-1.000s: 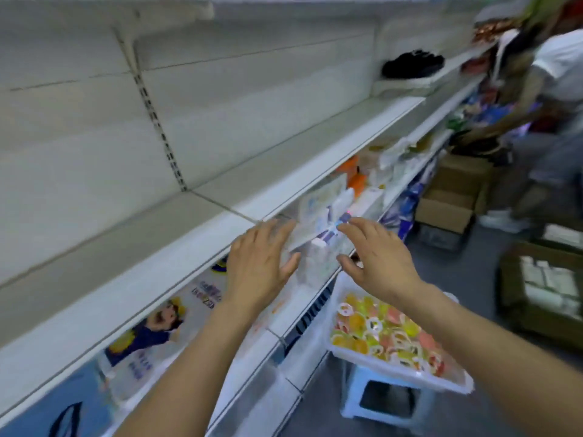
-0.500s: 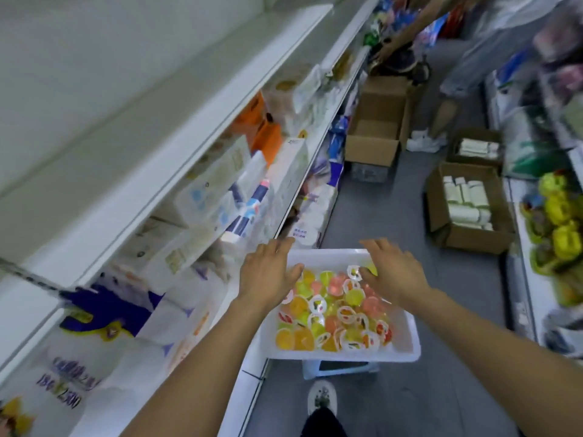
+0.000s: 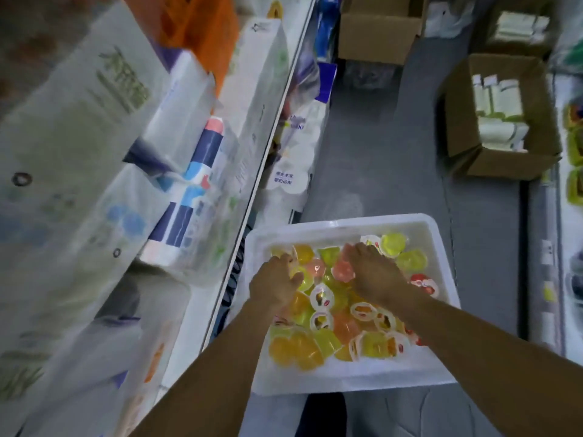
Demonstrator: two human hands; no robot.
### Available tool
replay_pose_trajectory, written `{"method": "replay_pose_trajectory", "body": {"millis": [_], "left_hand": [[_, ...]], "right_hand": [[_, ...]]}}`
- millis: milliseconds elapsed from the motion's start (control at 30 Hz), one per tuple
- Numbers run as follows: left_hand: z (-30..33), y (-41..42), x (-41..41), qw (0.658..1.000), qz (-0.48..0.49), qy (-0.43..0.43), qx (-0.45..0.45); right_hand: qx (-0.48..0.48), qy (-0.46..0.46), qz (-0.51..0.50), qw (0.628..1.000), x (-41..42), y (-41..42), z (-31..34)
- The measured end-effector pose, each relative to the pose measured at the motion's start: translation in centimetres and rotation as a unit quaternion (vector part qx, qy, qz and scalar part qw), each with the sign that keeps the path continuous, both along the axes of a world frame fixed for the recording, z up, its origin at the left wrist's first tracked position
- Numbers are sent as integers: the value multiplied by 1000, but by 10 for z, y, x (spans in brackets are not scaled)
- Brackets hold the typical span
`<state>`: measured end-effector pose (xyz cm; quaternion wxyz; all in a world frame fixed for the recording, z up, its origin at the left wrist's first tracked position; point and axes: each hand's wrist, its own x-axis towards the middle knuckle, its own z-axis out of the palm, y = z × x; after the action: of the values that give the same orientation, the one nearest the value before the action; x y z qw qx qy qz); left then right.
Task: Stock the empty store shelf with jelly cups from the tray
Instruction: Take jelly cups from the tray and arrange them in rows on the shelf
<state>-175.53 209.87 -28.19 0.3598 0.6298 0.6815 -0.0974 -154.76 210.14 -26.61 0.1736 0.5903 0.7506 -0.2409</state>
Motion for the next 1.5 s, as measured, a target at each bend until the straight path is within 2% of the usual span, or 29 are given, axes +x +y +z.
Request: {"method": "replay_pose_trajectory", "body": {"millis": [100, 167, 267, 367, 433, 567, 633, 700, 767, 900, 967, 1067, 1133, 1233, 1367, 1500], "left_hand": [[-9, -4, 7, 998, -60, 20, 19], [-47, 9, 7, 994, -108, 29, 8], [-47, 8, 10, 987, -149, 50, 7], [-51, 8, 17, 985, -159, 69, 25], [-53, 10, 19, 985, -153, 70, 33], [-47, 6, 18, 992, -106, 55, 27], [-37, 0, 13, 999, -29, 21, 5], [-22, -9, 9, 995, 80, -53, -34], [-4, -21, 5, 969, 176, -155, -71], [52, -62, 3, 884, 318, -332, -88], [82, -88, 4, 841, 367, -391, -77], [127, -131, 8, 791, 406, -456, -40], [158, -161, 10, 763, 428, -485, -8], [208, -204, 10, 735, 449, -505, 57], [273, -272, 0, 711, 480, -487, 162], [326, -331, -15, 698, 488, -460, 250]], "right_hand": [[3, -6, 58, 998, -7, 5, -12], [-19, -24, 91, 995, -12, 21, -52], [-15, -75, 136, 988, -14, 18, -54], [34, -83, 141, 986, -21, 15, -61], [15, -88, 105, 990, -25, 14, -63], [1, -79, 45, 996, -24, 6, -53], [13, -40, 3, 999, -19, 1, -41], [17, 12, -34, 999, -15, -5, -25], [7, 69, -69, 995, -14, -12, -3], [-46, 178, -131, 974, -15, -39, 58], [-85, 282, -208, 933, -16, -58, 95], [-154, 407, -322, 841, -17, -96, 144], [-189, 444, -348, 804, -18, -124, 171], [-219, 494, -340, 770, -24, -158, 201], [-225, 528, -278, 770, -41, -204, 251], [-227, 536, -196, 789, -63, -235, 294]]}}
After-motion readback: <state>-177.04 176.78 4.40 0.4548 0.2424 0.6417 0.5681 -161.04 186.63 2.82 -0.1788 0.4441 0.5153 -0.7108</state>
